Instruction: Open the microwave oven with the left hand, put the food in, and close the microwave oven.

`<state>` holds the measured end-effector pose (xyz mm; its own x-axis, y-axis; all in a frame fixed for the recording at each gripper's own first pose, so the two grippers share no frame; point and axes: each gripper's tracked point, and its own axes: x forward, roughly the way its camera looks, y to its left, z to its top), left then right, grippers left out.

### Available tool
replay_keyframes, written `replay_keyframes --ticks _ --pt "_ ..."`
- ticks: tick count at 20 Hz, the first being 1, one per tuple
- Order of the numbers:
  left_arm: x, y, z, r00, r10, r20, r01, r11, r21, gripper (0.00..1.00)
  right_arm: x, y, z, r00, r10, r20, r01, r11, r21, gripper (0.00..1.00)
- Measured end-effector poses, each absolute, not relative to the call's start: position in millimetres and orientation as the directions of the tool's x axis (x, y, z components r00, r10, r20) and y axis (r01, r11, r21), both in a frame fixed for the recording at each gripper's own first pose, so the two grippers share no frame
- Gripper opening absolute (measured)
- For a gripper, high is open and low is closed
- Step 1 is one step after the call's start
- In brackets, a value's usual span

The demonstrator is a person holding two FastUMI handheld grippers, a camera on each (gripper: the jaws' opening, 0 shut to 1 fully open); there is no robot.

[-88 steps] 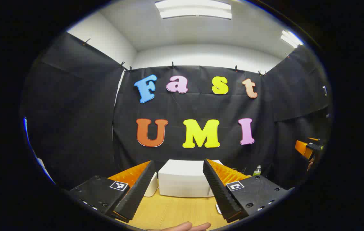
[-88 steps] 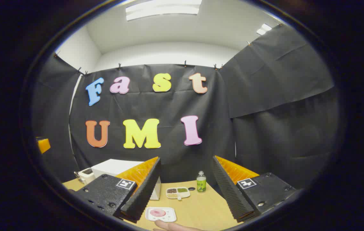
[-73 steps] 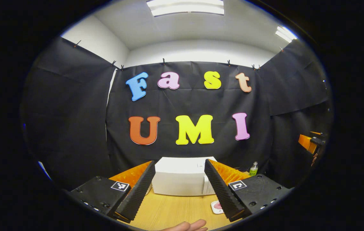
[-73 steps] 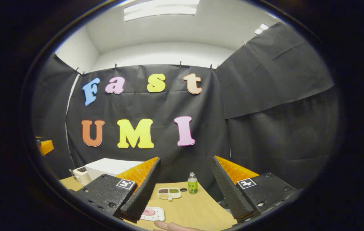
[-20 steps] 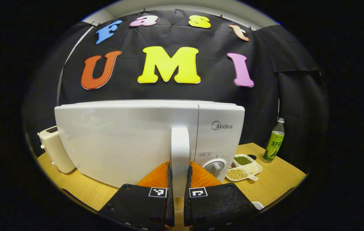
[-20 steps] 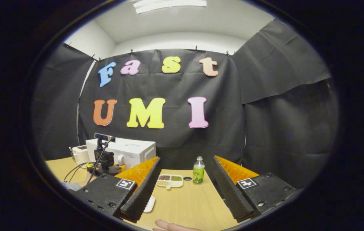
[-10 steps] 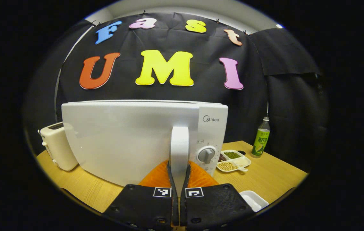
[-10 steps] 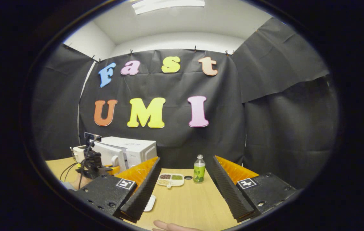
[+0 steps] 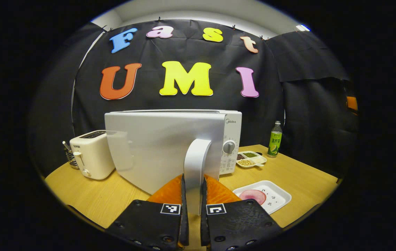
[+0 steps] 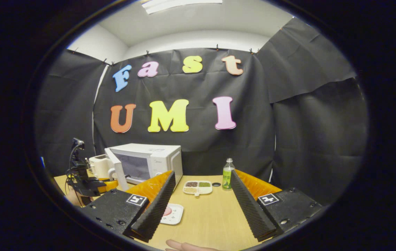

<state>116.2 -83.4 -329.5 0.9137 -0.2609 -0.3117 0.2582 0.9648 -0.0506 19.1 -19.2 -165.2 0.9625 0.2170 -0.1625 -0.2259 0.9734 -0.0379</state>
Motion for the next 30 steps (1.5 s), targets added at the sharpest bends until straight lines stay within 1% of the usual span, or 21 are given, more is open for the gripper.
replay_keyframes --ticks 4,5,8,9,10,11,12,13,14,16,17,18,19,20,22,25,26,27,28,29,30 --pt "82.7 -34.1 -324.7 0.918 -0.228 -0.326 0.224 0.973 -0.052 0.12 0.4 17.2 -175.3 0.942 0.263 -0.208 -0.273 0.962 -0.02 1.0" --pt "74.9 -19.5 -324.9 0.919 -0.214 -0.33 0.212 0.976 -0.043 0.12 -5.2 29.2 -177.5 0.934 0.283 -0.218 -0.293 0.956 -0.016 0.92" --pt "56.6 28.6 -320.0 0.931 -0.135 -0.339 0.141 0.99 -0.009 0.13 -23.6 62.0 -180.3 0.909 0.338 -0.244 -0.351 0.936 -0.008 0.92" --pt "51.6 43.1 -314.5 0.937 -0.107 -0.332 0.116 0.993 0.008 0.14 -26.9 70.6 -179.7 0.903 0.348 -0.25 -0.362 0.932 -0.008 1.0" --pt "44.5 54.3 -307.5 0.943 -0.098 -0.318 0.111 0.993 0.024 0.14 -29.9 77.2 -180.7 0.899 0.353 -0.258 -0.368 0.93 -0.01 0.92" --pt "39.7 65.6 -298.9 0.951 -0.084 -0.297 0.1 0.994 0.038 0.15 -31.8 83.3 -180.6 0.896 0.357 -0.265 -0.374 0.927 -0.012 0.92" --pt "33.3 76.3 -293.2 0.952 -0.074 -0.297 0.091 0.995 0.043 0.03 -33.7 89.4 -180.5 0.892 0.36 -0.272 -0.378 0.926 -0.013 0.92" --pt "24.0 87.7 -289.6 0.952 -0.054 -0.303 0.072 0.996 0.051 0.21 -34.5 94.7 -181.0 0.889 0.363 -0.28 -0.381 0.924 -0.013 0.92" --pt "14.5 102.5 -283.3 0.953 -0.016 -0.303 0.037 0.997 0.062 0.36 -35.0 99.7 -182.5 0.884 0.366 -0.292 -0.387 0.922 -0.013 0.92" --pt "-2.5 123.2 -266.4 0.952 0.043 -0.302 -0.022 0.997 0.071 0.56 -34.7 108.7 -186.9 0.871 0.373 -0.32 -0.401 0.916 -0.023 0.92" --pt "-10.9 129.4 -254.7 0.956 0.063 -0.288 -0.043 0.996 0.075 0.75 -30.1 108.5 -187.8 0.87 0.364 -0.332 -0.397 0.917 -0.034 1.0" --pt "-18.1 133.5 -243.1 0.959 0.076 -0.274 -0.058 0.996 0.072 0.84 -25.7 107.3 -189.3 0.87 0.351 -0.346 -0.39 0.92 -0.048 0.92" --pt "-24.4 134.4 -234.2 0.961 0.081 -0.266 -0.067 0.996 0.061 0.87 -19.3 106.3 -191.4 0.868 0.338 -0.364 -0.386 0.92 -0.065 0.92" --pt "-29.3 135.9 -224.3 0.961 0.097 -0.259 -0.087 0.995 0.05 0.92 -12.7 105.1 -194.8 0.864 0.326 -0.384 -0.384 0.92 -0.084 1.0" --pt "-35.0 142.2 -206.1 0.96 0.136 -0.244 -0.126 0.991 0.052 0.92 4.0 101.5 -203.3 0.847 0.305 -0.436 -0.385 0.917 -0.107 1.0" --pt "-40.0 128.1 -181.1 0.967 0.121 -0.226 -0.117 0.993 0.032 0.92 33.7 92.4 -220.0 0.804 0.281 -0.525 -0.384 0.918 -0.096 1.0" --pt "-41.3 119.3 -175.7 0.968 0.103 -0.229 -0.103 0.995 0.013 0.92 42.9 90.7 -226.1 0.782 0.283 -0.555 -0.392 0.916 -0.087 0.92" --pt "-39.1 114.8 -169.2 0.97 0.101 -0.223 -0.103 0.995 0.005 0.92 55.0 87.3 -230.9 0.767 0.274 -0.58 -0.39 0.917 -0.082 0.93" --pt "-35.8 110.2 -163.0 0.972 0.099 -0.213 -0.099 0.995 0.007 0.92 65.8 82.9 -239.1 0.749 0.261 -0.61 -0.384 0.92 -0.077 1.0" --pt "-32.9 104.5 -157.2 0.975 0.097 -0.201 -0.095 0.995 0.018 0.92 75.2 80.0 -249.6 0.726 0.252 -0.64 -0.382 0.922 -0.07 1.0" --pt "-29.8 98.7 -151.4 0.977 0.098 -0.189 -0.094 0.995 0.03 0.92 83.1 79.2 -260.6 0.696 0.247 -0.674 -0.381 0.923 -0.055 0.92"
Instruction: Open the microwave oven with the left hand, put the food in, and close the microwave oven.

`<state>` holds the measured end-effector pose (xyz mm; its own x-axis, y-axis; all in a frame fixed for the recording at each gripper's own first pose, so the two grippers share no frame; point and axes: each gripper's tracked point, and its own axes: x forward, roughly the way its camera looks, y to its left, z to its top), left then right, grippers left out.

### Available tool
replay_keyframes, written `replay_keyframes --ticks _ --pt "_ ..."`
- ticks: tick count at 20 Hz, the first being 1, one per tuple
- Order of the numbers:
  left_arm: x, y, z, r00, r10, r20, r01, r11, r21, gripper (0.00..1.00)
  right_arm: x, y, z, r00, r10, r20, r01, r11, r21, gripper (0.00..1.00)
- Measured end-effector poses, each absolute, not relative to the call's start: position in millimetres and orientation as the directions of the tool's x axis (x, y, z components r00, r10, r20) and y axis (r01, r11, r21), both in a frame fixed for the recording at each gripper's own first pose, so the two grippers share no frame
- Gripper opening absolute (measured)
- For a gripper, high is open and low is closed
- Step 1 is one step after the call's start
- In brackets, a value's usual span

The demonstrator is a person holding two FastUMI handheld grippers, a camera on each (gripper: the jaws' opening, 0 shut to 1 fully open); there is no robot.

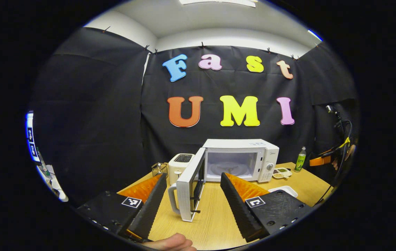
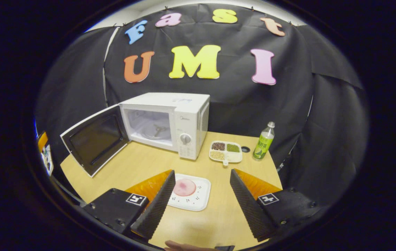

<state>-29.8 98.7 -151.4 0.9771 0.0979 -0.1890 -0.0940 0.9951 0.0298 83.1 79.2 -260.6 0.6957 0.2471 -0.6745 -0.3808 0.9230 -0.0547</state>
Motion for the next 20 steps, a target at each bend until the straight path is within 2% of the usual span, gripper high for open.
replay_keyframes --ticks 2,3,4,5,6,7,8,10,11,16,17,19,20 --pt "-20.8 86.7 -137.5 0.983 0.098 -0.155 -0.092 0.995 0.046 0.92 91.0 79.3 -288.4 0.611 0.248 -0.751 -0.401 0.916 -0.024 0.93" --pt "-17.8 76.6 -134.8 0.985 0.086 -0.148 -0.079 0.996 0.052 0.92 94.0 75.0 -303.5 0.565 0.235 -0.79 -0.401 0.916 -0.014 1.0" --pt "-13.9 65.5 -132.2 0.987 0.069 -0.146 -0.062 0.997 0.053 0.92 95.2 73.3 -317.9 0.518 0.23 -0.824 -0.404 0.915 0.001 1.0" --pt "-10.9 57.7 -131.0 0.987 0.064 -0.146 -0.057 0.997 0.051 0.92 96.2 70.5 -331.5 0.472 0.222 -0.853 -0.403 0.915 0.015 0.92" --pt "-6.7 51.0 -130.6 0.988 0.06 -0.144 -0.053 0.997 0.051 0.92 97.6 66.4 -343.6 0.433 0.213 -0.876 -0.394 0.918 0.028 1.0" --pt "-3.6 44.6 -130.8 0.988 0.059 -0.143 -0.051 0.997 0.056 0.92 102.0 63.4 -354.1 0.402 0.21 -0.891 -0.383 0.923 0.044 1.0" --pt "-0.1 38.6 -130.4 0.989 0.058 -0.137 -0.05 0.997 0.065 0.92 105.6 60.8 -365.2 0.372 0.207 -0.905 -0.369 0.927 0.06 0.93" --pt "3.3 30.6 -128.3 0.99 0.062 -0.127 -0.052 0.996 0.078 0.92 110.8 60.0 -381.9 0.32 0.215 -0.923 -0.343 0.934 0.099 0.92" --pt "4.2 25.7 -126.4 0.991 0.063 -0.122 -0.053 0.995 0.081 0.92 112.0 59.9 -391.0 0.292 0.221 -0.93 -0.33 0.936 0.118 0.85" --pt "6.0 7.8 -121.0 0.993 0.055 -0.1 -0.047 0.996 0.077 0.92 110.2 56.1 -442.6 0.132 0.232 -0.964 -0.302 0.936 0.183 0.69" --pt "5.6 6.2 -119.6 0.994 0.054 -0.095 -0.047 0.996 0.073 0.92 111.7 57.2 -451.3 0.103 0.245 -0.964 -0.293 0.934 0.206 0.58" --pt "5.1 3.8 -117.5 0.995 0.055 -0.085 -0.05 0.997 0.066 0.92 114.9 59.7 -463.2 0.05 0.277 -0.96 -0.267 0.93 0.254 0.47" --pt "5.1 4.4 -117.6 0.995 0.06 -0.084 -0.054 0.996 0.067 0.92 113.3 59.3 -468.4 0.021 0.285 -0.958 -0.236 0.933 0.272 0.22"
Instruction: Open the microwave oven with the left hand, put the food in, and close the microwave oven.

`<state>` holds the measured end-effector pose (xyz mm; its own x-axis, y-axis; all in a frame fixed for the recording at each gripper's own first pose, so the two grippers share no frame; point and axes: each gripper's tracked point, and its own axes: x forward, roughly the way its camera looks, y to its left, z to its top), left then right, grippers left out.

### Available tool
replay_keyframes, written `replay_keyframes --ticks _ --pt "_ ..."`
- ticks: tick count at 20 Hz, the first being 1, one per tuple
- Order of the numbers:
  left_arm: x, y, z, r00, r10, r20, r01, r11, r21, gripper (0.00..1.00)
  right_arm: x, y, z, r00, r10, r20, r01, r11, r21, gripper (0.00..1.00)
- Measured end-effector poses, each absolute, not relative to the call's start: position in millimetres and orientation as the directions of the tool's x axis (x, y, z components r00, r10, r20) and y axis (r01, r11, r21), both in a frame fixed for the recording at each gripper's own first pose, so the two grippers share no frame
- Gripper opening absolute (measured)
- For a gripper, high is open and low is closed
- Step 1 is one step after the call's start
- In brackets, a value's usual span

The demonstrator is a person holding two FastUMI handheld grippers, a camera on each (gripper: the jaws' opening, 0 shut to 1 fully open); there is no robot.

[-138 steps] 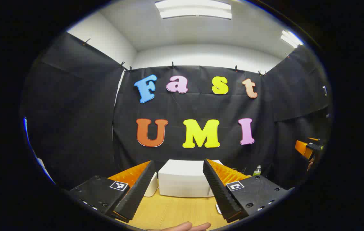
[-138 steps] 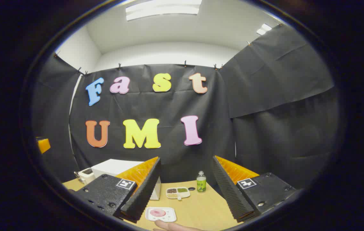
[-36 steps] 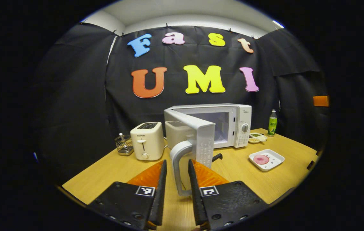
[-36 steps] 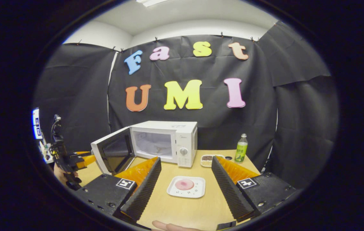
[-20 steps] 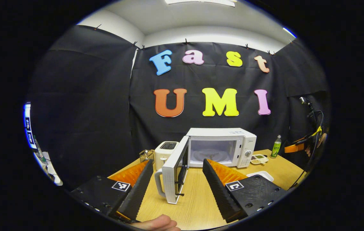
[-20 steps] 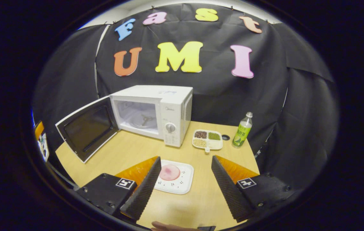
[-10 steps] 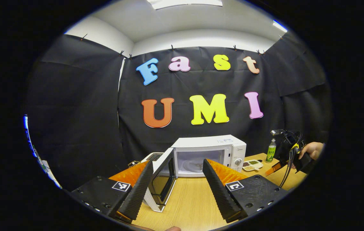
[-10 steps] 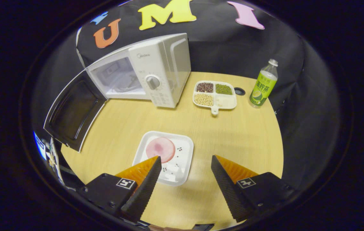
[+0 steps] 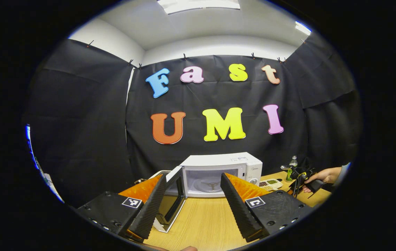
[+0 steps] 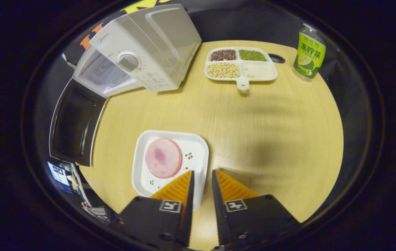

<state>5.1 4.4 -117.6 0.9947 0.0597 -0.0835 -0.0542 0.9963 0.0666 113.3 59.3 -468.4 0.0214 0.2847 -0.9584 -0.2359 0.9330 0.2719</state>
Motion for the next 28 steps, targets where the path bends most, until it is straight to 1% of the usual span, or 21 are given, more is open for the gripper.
replay_keyframes --ticks 1,2,3,4,6,7,8,9,11,14,15,16,17,18,19,22,25,28 --pt "4.3 4.9 -118.7 0.994 0.063 -0.086 -0.057 0.996 0.069 0.92 110.9 58.1 -472.0 -0.019 0.29 -0.957 -0.205 0.936 0.287 0.19" --pt "3.6 5.3 -119.6 0.994 0.064 -0.089 -0.057 0.996 0.073 0.92 105.5 58.8 -476.0 -0.077 0.306 -0.949 -0.195 0.929 0.315 0.18" --pt "4.5 6.1 -120.9 0.993 0.069 -0.096 -0.061 0.995 0.078 0.92 102.6 64.4 -477.7 -0.108 0.341 -0.934 -0.198 0.913 0.356 0.03" --pt "4.0 7.7 -122.6 0.992 0.076 -0.101 -0.068 0.994 0.081 0.92 105.4 66.0 -477.3 -0.131 0.361 -0.923 -0.203 0.902 0.381 0.16" --pt "3.7 9.3 -125.3 0.99 0.087 -0.112 -0.077 0.993 0.086 0.92 106.7 63.1 -477.8 -0.162 0.39 -0.906 -0.218 0.881 0.419 0.11" --pt "3.2 8.8 -125.0 0.989 0.091 -0.114 -0.082 0.993 0.085 0.92 108.8 62.5 -479.5 -0.177 0.408 -0.895 -0.212 0.873 0.44 0.0" --pt "2.7 8.6 -124.4 0.989 0.093 -0.114 -0.084 0.993 0.082 0.92 113.1 62.7 -478.5 -0.192 0.429 -0.883 -0.195 0.865 0.463 0.06" --pt "1.1 7.9 -123.8 0.989 0.094 -0.113 -0.085 0.993 0.078 0.92 115.4 62.6 -480.1 -0.203 0.448 -0.871 -0.186 0.855 0.483 0.04" --pt "-1.6 7.2 -120.7 0.99 0.094 -0.104 -0.087 0.994 0.071 0.92 114.7 64.5 -479.5 -0.197 0.479 -0.855 -0.144 0.849 0.509 0.04" --pt "-6.8 10.2 -122.4 0.99 0.097 -0.105 -0.091 0.994 0.064 0.92 111.7 61.7 -475.9 -0.147 0.53 -0.835 -0.083 0.835 0.545 0.04" --pt "-9.2 13.4 -124.3 0.988 0.101 -0.113 -0.094 0.993 0.064 0.92 110.4 60.4 -475.0 -0.134 0.547 -0.826 -0.056 0.829 0.557 0.0" --pt "-10.9 17.5 -126.6 0.987 0.106 -0.118 -0.099 0.993 0.064 0.92 107.6 58.7 -474.7 -0.127 0.557 -0.821 -0.032 0.825 0.565 0.0" --pt "-15.0 21.2 -126.1 0.987 0.108 -0.121 -0.101 0.993 0.063 0.92 105.8 57.9 -475.2 -0.118 0.562 -0.819 -0.015 0.823 0.567 0.04" --pt "-18.2 24.0 -125.9 0.987 0.105 -0.12 -0.098 0.993 0.063 0.92 103.9 58.7 -474.1 -0.113 0.567 -0.816 0.0 0.821 0.57 0.0" --pt "-21.8 28.3 -125.1 0.988 0.105 -0.117 -0.098 0.993 0.063 0.92 102.4 59.7 -472.1 -0.105 0.576 -0.811 0.014 0.816 0.578 0.04" --pt "-33.2 40.7 -125.2 0.988 0.107 -0.108 -0.102 0.994 0.05 0.92 94.4 64.0 -455.4 -0.071 0.603 -0.794 0.029 0.797 0.603 0.04" --pt "-44.8 51.7 -123.9 0.989 0.105 -0.103 -0.102 0.994 0.031 0.92 81.6 77.1 -430.5 -0.034 0.615 -0.788 0.011 0.789 0.615 0.04" --pt "-58.7 65.7 -125.7 0.989 0.102 -0.108 -0.101 0.995 0.019 0.92 62.3 105.4 -404.4 -0.01 0.622 -0.783 0.021 0.783 0.622 0.04"
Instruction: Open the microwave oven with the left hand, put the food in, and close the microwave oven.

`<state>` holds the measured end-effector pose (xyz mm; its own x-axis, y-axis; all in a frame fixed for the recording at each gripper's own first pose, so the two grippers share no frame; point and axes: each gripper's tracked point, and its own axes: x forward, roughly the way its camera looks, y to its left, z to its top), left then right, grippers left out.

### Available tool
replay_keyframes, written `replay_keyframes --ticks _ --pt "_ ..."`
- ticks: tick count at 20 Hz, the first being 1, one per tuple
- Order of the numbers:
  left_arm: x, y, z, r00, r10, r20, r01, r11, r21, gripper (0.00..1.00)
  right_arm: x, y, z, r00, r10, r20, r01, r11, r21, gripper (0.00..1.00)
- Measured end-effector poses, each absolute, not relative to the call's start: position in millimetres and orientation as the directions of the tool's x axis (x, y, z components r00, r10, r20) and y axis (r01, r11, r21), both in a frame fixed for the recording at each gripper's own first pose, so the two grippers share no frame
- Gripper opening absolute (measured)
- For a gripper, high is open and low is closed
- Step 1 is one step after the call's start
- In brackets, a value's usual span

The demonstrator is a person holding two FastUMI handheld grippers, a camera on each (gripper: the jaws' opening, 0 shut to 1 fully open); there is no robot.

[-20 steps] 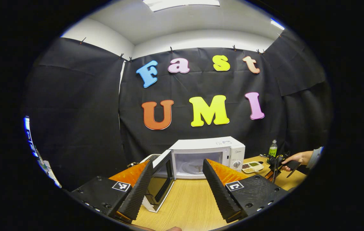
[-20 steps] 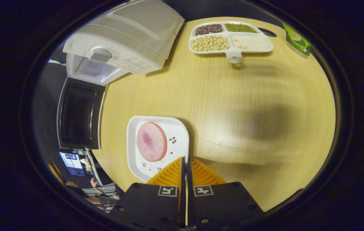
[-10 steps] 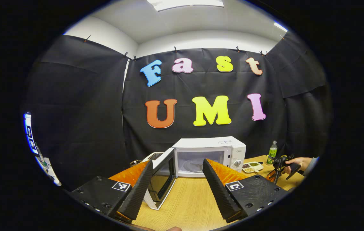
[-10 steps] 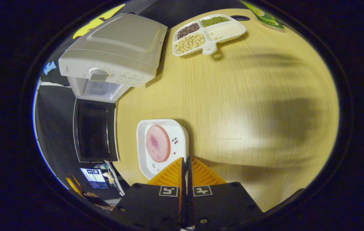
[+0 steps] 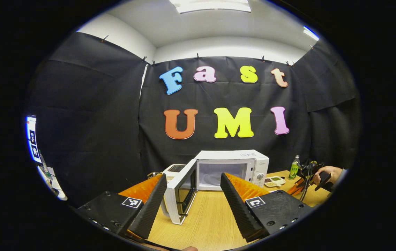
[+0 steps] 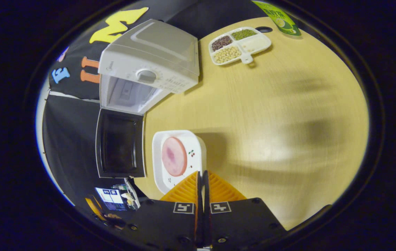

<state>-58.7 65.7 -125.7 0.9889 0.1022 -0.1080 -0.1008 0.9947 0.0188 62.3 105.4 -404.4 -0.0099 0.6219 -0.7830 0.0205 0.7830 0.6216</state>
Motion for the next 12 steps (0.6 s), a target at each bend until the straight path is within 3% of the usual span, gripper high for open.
replay_keyframes --ticks 1,2,8,10,12 --pt "-62.7 71.9 -127.6 0.988 0.106 -0.11 -0.105 0.994 0.018 0.92 55.2 117.7 -397.7 -0.004 0.625 -0.78 0.026 0.78 0.625 0.0" --pt "-68.3 78.0 -128.7 0.988 0.11 -0.109 -0.109 0.994 0.017 0.92 47.4 130.8 -391.6 0.005 0.626 -0.78 0.037 0.779 0.626 0.04" --pt "-95.5 112.9 -142.8 0.98 0.141 -0.139 -0.136 0.99 0.043 0.92 20.6 220.4 -382.2 0.059 0.608 -0.792 0.093 0.786 0.611 0.0" --pt "-98.4 122.9 -141.8 0.98 0.151 -0.132 -0.145 0.988 0.051 0.92 21.5 247.1 -386.7 0.089 0.591 -0.802 0.094 0.797 0.597 0.04" --pt "-100.8 132.3 -142.3 0.98 0.152 -0.128 -0.148 0.988 0.043 0.92 24.3 272.3 -394.6 0.114 0.578 -0.808 0.121 0.799 0.589 0.0"
